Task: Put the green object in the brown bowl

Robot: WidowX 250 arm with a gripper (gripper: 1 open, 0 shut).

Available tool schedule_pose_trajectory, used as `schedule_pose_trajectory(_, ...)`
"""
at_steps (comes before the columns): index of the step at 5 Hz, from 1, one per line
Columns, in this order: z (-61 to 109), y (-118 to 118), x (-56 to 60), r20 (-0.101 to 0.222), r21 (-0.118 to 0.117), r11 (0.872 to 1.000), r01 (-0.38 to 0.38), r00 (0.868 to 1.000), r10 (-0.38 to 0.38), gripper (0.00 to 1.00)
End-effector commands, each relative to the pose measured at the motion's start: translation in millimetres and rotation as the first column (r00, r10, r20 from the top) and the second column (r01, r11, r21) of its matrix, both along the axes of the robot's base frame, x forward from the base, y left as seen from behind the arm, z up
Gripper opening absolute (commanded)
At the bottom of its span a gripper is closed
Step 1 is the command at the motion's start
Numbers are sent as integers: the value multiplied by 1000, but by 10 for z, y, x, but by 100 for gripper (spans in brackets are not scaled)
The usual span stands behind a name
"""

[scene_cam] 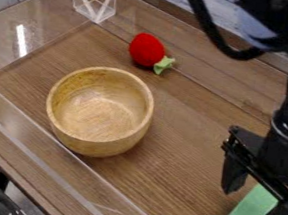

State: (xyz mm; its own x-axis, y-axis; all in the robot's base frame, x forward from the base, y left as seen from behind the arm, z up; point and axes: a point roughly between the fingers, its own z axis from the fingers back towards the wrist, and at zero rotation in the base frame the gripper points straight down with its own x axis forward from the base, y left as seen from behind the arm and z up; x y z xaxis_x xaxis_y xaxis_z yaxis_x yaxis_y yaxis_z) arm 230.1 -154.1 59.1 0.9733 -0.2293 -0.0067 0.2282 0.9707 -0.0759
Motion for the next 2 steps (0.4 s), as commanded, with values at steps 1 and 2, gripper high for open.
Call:
schedule_pose_trajectory(1, 41, -17, 61, 66, -19, 1000, -9, 998, 10, 100)
schedule_pose_trajectory(2, 109, -19, 122, 90, -26, 999, -33, 995, 35, 100)
